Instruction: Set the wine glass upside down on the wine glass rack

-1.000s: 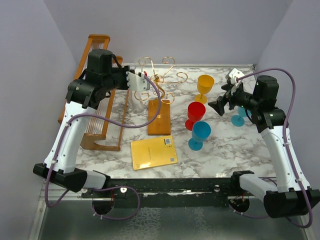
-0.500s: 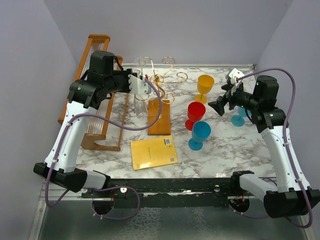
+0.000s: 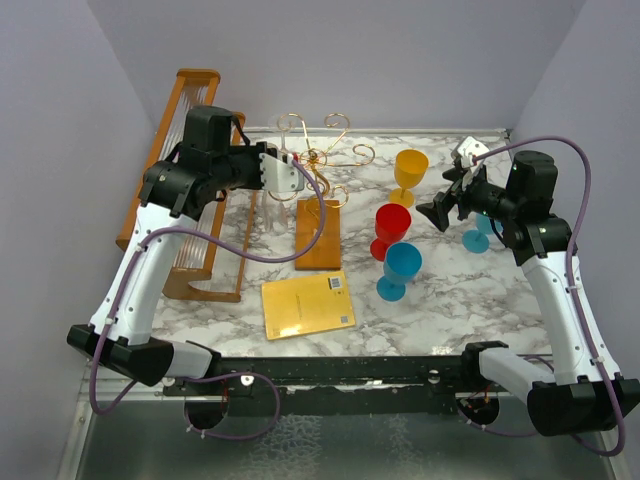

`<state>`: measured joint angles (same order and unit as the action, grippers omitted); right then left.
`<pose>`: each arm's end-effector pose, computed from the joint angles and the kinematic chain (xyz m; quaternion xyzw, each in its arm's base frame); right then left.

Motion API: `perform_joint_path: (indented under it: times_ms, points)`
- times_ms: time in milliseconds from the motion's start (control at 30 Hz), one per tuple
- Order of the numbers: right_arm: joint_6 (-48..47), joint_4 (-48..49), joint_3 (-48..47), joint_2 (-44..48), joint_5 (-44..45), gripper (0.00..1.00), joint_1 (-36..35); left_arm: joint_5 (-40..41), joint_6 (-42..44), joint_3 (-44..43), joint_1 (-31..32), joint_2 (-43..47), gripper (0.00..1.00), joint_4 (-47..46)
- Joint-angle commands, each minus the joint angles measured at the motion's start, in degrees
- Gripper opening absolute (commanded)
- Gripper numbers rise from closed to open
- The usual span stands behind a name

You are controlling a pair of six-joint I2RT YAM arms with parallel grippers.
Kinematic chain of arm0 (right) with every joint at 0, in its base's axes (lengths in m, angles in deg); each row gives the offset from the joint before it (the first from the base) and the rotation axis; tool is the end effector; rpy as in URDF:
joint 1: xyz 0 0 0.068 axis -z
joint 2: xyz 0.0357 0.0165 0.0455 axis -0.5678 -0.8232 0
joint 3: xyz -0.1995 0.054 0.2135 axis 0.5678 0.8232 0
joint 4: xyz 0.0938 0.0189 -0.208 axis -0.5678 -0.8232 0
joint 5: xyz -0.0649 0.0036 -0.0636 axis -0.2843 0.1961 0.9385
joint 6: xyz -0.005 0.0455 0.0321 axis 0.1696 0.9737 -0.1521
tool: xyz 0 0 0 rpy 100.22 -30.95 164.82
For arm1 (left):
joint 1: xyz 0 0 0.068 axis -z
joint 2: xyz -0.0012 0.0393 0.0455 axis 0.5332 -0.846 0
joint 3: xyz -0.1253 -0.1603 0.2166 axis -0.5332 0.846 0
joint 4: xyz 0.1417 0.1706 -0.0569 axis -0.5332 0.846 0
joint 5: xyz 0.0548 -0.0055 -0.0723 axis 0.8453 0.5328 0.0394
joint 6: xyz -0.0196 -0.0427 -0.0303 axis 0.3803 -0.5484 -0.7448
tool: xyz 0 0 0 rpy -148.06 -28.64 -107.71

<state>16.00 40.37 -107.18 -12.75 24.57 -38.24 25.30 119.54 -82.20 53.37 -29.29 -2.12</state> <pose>0.1716 0.0353 0.4033 -0.3675 0.7269 0.1880 0.5488 0.2057 -0.0913 0.4701 0.6697 0.5573 0.0825 0.4839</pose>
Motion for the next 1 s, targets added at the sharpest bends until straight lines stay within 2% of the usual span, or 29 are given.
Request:
perform_joint_path:
  times_ms: [0, 700, 967]
  points:
    - [-0.91, 0.79, -0.12, 0.11, -0.56, 0.98, 0.21, -2.17, -0.47, 0.71, 0.30, 1.36, 0.21, -0.60]
    - [-1.09, 0.92, 0.60, 1.12, 3.35, 0.98, 0.18, -2.95, 0.16, -0.26, 0.43, 2.47, 0.33, 3.09]
    - [-0.97, -0.36, -0.11, 0.65, 9.08, 0.98, 0.17, -4.90, -1.81, -2.23, 0.40, 3.42, 0.40, 4.50]
